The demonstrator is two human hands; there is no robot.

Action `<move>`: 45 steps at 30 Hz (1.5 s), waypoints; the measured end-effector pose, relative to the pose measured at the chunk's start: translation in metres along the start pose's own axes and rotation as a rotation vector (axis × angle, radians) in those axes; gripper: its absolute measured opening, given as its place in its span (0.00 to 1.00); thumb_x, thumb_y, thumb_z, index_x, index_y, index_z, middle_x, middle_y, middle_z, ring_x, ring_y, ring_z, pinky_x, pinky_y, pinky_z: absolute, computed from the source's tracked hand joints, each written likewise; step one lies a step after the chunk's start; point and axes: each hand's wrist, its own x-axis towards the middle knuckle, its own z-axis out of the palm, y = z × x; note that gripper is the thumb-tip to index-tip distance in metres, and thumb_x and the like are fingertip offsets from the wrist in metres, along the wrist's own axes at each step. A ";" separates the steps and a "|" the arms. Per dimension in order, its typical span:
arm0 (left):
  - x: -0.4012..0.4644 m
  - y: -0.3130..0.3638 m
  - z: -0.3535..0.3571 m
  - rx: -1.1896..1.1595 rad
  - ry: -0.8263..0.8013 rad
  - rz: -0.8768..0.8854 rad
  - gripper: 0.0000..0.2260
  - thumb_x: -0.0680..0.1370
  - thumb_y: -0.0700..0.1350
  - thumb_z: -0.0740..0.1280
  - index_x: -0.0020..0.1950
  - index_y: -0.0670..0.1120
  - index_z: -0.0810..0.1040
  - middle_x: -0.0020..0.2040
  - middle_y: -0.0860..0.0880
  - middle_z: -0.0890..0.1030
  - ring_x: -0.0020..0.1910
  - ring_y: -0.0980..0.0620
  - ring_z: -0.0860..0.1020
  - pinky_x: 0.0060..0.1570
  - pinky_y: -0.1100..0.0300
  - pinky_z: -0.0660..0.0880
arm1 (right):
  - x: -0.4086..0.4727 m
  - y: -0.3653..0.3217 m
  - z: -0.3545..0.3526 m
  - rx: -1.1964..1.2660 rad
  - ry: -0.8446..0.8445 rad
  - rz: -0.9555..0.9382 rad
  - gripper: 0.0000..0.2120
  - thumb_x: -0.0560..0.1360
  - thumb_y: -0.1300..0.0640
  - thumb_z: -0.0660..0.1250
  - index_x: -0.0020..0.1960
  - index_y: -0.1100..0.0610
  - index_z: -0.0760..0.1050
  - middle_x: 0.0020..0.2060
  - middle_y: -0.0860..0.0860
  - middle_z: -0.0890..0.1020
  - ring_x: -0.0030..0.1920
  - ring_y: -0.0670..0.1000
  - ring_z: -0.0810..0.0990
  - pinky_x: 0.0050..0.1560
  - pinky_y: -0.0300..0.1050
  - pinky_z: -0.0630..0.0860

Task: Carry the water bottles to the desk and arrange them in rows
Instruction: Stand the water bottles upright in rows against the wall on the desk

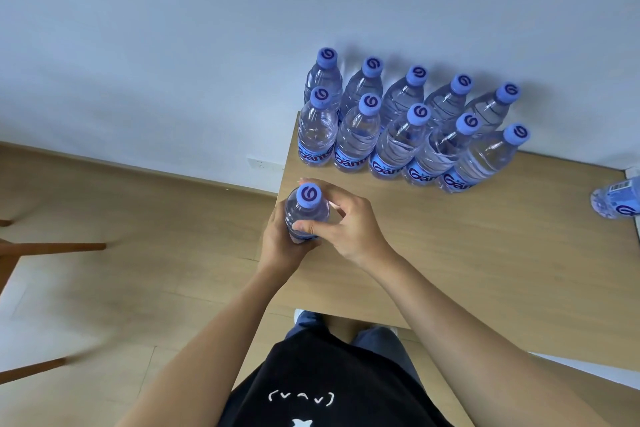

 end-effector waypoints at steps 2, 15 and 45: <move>0.004 -0.001 0.000 0.008 0.004 0.021 0.35 0.62 0.39 0.82 0.65 0.49 0.72 0.59 0.51 0.79 0.59 0.50 0.78 0.57 0.49 0.77 | 0.003 0.001 0.000 -0.012 0.008 -0.020 0.27 0.65 0.62 0.81 0.63 0.55 0.80 0.55 0.39 0.82 0.58 0.37 0.79 0.61 0.30 0.70; 0.061 0.015 0.001 0.031 -0.050 0.077 0.37 0.64 0.39 0.80 0.69 0.50 0.69 0.62 0.52 0.78 0.62 0.53 0.77 0.60 0.50 0.76 | 0.053 0.006 -0.006 -0.084 0.073 -0.081 0.26 0.68 0.59 0.80 0.64 0.57 0.78 0.58 0.43 0.81 0.61 0.37 0.76 0.65 0.32 0.68; 0.032 0.027 0.007 0.032 0.051 -0.115 0.39 0.68 0.41 0.78 0.74 0.45 0.62 0.68 0.53 0.70 0.67 0.54 0.70 0.63 0.64 0.68 | 0.055 -0.017 -0.027 -0.085 0.074 0.043 0.37 0.70 0.58 0.78 0.74 0.53 0.66 0.69 0.44 0.72 0.71 0.45 0.68 0.71 0.40 0.64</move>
